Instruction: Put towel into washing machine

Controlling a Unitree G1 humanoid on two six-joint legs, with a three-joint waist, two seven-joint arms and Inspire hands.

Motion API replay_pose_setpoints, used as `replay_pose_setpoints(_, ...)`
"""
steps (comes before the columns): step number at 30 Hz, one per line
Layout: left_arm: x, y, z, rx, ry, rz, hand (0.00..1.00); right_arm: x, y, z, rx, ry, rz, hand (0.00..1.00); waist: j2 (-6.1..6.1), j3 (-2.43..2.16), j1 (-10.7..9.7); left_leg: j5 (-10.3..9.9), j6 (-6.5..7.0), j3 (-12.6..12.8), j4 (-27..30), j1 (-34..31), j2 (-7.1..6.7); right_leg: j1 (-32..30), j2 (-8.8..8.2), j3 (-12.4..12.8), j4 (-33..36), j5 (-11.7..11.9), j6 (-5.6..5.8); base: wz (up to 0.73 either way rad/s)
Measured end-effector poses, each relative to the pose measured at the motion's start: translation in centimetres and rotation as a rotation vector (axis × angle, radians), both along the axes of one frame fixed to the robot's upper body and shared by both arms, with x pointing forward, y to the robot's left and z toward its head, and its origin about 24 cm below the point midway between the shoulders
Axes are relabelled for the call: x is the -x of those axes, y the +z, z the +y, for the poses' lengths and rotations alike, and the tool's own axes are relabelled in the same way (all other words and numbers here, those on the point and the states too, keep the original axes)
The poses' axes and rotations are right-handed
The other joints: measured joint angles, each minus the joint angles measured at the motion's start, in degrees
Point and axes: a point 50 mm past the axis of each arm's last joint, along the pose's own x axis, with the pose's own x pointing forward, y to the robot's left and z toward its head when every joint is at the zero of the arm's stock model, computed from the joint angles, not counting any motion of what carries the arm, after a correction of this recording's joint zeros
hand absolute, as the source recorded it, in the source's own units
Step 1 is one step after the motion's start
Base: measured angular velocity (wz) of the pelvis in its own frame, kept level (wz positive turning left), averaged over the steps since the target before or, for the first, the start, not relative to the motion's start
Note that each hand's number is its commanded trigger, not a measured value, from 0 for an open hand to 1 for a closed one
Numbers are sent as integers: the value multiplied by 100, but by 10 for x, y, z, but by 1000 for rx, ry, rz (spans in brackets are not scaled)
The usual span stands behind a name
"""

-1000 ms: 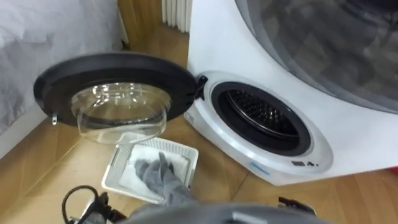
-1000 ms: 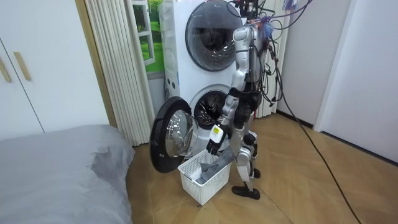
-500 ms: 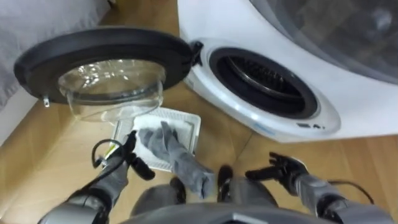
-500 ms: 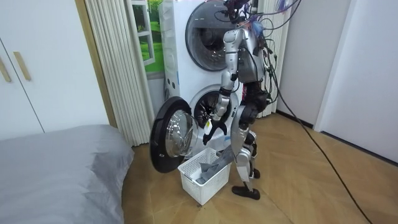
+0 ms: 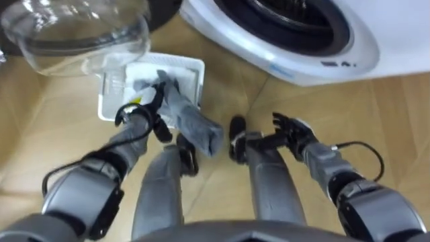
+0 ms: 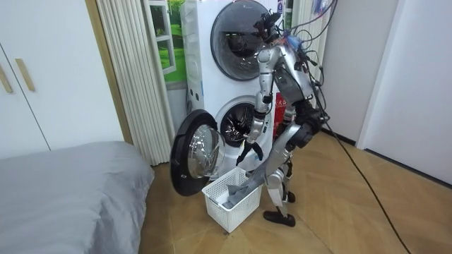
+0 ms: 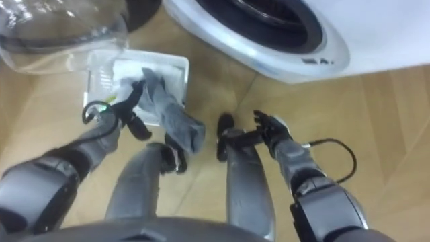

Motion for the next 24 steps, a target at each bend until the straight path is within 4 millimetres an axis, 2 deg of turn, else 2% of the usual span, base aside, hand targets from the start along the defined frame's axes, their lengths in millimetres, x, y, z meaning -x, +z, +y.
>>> replay_pose_setpoints(5, -15, 15, -9, -42, -96, -87, 0, -13, 10, 6, -75, -4, -63, 0, -5, 7, -121, -82, -19, -17, 516, -777, 87, -746, 3, 7, 431, -30, -66, -1)
replay_pose_setpoints(9, -25, 27, -9, -131, -198, -148, 0, -26, 20, 11, -137, 6, -114, 0, 10, 16, -253, -252, -20, -19, 1049, -1386, 263, -1314, 88, 10, 785, -62, -127, -14)
replay_pose_setpoints(12, -33, 37, -12, -190, -268, -199, 0, -37, 29, 13, -162, 2, -155, 0, 33, 31, -364, -356, -30, -19, 1314, -1720, 296, -1660, 77, 16, 1033, -99, -153, -8)
replay_pose_setpoints(15, -40, 45, -18, -228, -327, -241, 0, -44, 35, 14, -192, -27, -186, 0, 35, 32, -384, -427, 13, 2, 1546, -2015, 360, -1957, 65, -2, 1226, -136, -183, -8)
replay_pose_setpoints(21, -50, 57, -31, -260, -406, -281, 0, -51, 43, 11, -239, -60, -219, 0, 28, 36, -445, -473, 31, -10, 1733, -2386, 361, -2326, -13, -48, 1454, -228, -209, 5)
replay_pose_setpoints(24, -51, 58, -33, -270, -424, -276, 0, -55, 46, 13, -242, -55, -230, 0, 21, 40, -551, -498, 42, -19, 1774, -2479, 361, -2396, -6, -56, 1463, -237, -202, -1)
